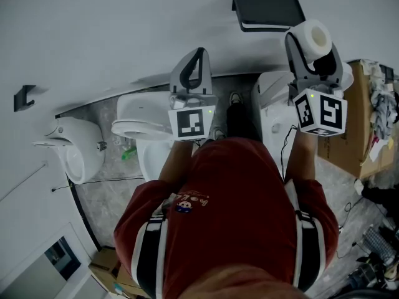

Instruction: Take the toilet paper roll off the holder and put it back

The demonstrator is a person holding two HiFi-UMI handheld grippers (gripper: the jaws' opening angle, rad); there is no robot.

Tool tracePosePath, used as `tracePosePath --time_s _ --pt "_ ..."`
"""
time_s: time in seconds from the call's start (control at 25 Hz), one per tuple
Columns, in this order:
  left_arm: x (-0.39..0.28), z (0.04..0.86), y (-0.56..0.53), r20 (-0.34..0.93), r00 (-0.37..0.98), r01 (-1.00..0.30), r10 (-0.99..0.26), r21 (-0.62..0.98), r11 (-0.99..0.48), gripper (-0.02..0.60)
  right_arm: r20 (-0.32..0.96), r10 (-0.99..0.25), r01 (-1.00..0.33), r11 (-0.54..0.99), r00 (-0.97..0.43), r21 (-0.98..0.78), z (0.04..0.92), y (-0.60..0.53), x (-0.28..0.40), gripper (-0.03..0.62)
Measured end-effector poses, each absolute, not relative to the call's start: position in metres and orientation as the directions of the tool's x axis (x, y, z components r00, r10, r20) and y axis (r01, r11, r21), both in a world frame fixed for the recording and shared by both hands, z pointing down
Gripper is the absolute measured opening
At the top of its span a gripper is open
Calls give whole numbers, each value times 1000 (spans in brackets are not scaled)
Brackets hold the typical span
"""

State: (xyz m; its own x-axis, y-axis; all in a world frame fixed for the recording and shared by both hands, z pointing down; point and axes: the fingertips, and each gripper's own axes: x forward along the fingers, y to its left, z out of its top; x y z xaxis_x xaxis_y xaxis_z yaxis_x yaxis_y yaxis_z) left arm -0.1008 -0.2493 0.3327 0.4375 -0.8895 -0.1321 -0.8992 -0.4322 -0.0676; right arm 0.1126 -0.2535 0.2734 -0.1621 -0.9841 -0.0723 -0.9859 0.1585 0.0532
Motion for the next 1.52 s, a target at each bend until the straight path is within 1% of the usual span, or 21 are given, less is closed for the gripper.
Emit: tracePosePath --time_s 0.24,0.4,0.72,0.96,1.16,1.4,1.44,1.52 --pt "-97 329 -269 -144 432 -902 -890 -60 -428 18 -159 -970 -982 175 -184 66 233 -280 110 344" --pt "-95 331 -282 -139 422 -907 -896 -55 -418 18 -182 -960 -976 202 -213 78 221 -303 102 344" --pt "-102 342 -306 -114 391 -920 -913 -48 -388 18 -119 -968 -973 213 -223 86 241 -342 97 344" --pt "-101 355 -320 -81 396 -918 -915 -28 -395 18 -65 -973 -973 218 -223 69 262 -364 97 344" --pt "-92 361 -328 -69 409 -912 -910 -16 -409 18 -16 -977 -971 207 -211 119 273 -374 96 347" --pt "-86 366 -326 -68 422 -907 -904 -17 -422 18 -10 -984 -976 178 -180 130 276 -373 100 353" --pt "-86 366 -326 -68 422 -906 -904 -17 -422 18 -3 -984 -975 177 -179 133 277 -374 99 361" --pt "-88 365 -326 -66 421 -907 -905 -14 -421 18 -3 -984 -976 176 -178 127 277 -375 99 407"
